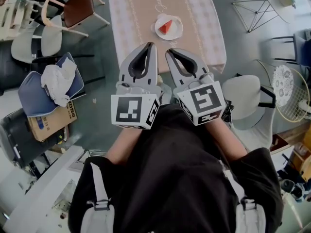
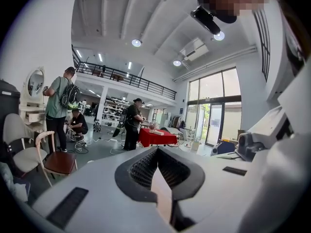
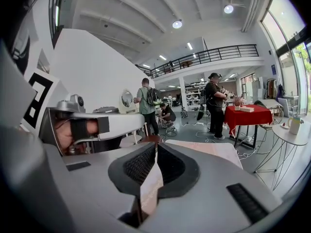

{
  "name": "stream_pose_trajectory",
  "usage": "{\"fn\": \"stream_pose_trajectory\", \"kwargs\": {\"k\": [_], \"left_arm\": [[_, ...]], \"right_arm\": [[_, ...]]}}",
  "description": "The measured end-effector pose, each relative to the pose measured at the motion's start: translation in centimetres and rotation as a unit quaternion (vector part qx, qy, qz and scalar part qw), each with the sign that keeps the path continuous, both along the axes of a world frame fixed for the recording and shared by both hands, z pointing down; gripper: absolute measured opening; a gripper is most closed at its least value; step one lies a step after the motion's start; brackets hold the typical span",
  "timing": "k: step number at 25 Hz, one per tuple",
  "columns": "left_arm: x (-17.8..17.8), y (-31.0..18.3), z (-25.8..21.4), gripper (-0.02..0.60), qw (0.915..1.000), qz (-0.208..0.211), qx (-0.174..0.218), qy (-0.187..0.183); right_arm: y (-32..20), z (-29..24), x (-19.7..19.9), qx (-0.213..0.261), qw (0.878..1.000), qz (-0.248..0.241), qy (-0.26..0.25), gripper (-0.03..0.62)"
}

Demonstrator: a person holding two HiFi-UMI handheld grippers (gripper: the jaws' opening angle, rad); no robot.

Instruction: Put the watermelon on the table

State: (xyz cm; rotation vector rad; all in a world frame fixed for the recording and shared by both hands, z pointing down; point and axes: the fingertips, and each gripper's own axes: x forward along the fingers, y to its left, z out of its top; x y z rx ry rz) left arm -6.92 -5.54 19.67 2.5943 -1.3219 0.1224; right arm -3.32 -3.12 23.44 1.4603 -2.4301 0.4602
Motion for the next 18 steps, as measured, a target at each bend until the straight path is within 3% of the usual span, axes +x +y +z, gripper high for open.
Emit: {"fn": "stream_pose_trajectory", "kwargs": {"k": [18], "left_arm": [[4.0, 12.9, -0.6, 0.009, 0.9997, -0.012, 0.018, -0.010]], "right_arm": [[12.7, -0.6, 4.2, 0.019, 1.000, -0.005, -0.015, 0.026]]}}
